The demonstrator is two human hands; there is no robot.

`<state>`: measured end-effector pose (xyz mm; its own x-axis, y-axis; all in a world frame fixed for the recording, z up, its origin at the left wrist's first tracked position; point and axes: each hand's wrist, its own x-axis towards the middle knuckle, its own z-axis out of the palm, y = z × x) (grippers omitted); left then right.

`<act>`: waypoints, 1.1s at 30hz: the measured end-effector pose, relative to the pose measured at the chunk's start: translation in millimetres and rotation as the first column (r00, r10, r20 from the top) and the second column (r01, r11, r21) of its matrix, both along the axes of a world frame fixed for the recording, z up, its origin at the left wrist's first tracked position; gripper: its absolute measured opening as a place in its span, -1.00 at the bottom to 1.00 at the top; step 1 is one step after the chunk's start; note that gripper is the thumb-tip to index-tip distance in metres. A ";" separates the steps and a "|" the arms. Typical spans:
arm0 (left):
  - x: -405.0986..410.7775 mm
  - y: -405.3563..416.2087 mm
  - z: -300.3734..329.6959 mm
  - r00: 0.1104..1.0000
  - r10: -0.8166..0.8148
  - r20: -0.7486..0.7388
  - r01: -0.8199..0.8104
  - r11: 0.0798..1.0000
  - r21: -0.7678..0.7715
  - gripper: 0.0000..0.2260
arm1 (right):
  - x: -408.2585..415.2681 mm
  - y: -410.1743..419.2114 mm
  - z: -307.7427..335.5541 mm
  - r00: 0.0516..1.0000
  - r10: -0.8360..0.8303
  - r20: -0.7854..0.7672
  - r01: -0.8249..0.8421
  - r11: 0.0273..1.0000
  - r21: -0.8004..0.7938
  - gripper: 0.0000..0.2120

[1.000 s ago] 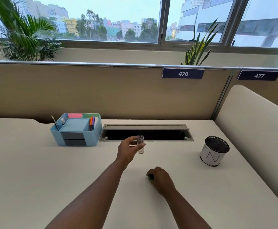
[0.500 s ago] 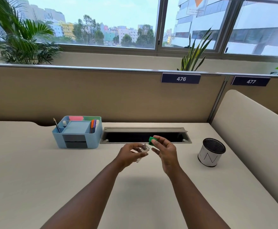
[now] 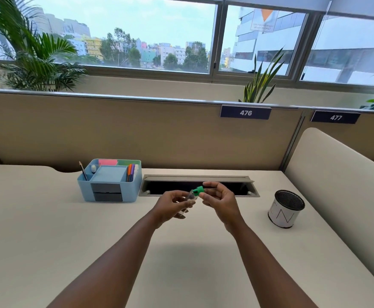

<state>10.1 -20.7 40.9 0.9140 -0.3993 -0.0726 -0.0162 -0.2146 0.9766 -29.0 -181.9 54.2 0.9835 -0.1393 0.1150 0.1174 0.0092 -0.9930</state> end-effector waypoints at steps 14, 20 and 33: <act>-5.1 2.6 13.3 0.991 -0.090 0.097 0.081 0.992 0.098 -0.66 | 5.5 -15.8 16.7 0.991 0.096 -0.089 -0.120 0.935 -0.332 -0.77; -7.7 3.3 9.9 0.995 -0.079 0.060 0.075 0.995 0.060 -0.69 | 2.3 -16.1 18.4 0.989 0.111 -0.096 -0.138 0.930 -0.342 -0.76; -11.9 13.0 15.9 0.945 -0.265 -0.194 0.264 0.964 -0.030 -0.91 | -2.8 -24.4 27.0 0.956 0.252 -0.148 -0.288 0.901 -0.324 -0.73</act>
<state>-1.7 -7.7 56.9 0.7438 -0.6251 -0.2367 0.1190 -0.2247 0.9671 -31.8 -206.3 81.1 0.9867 0.1627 0.0066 0.0579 -0.3122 -0.9482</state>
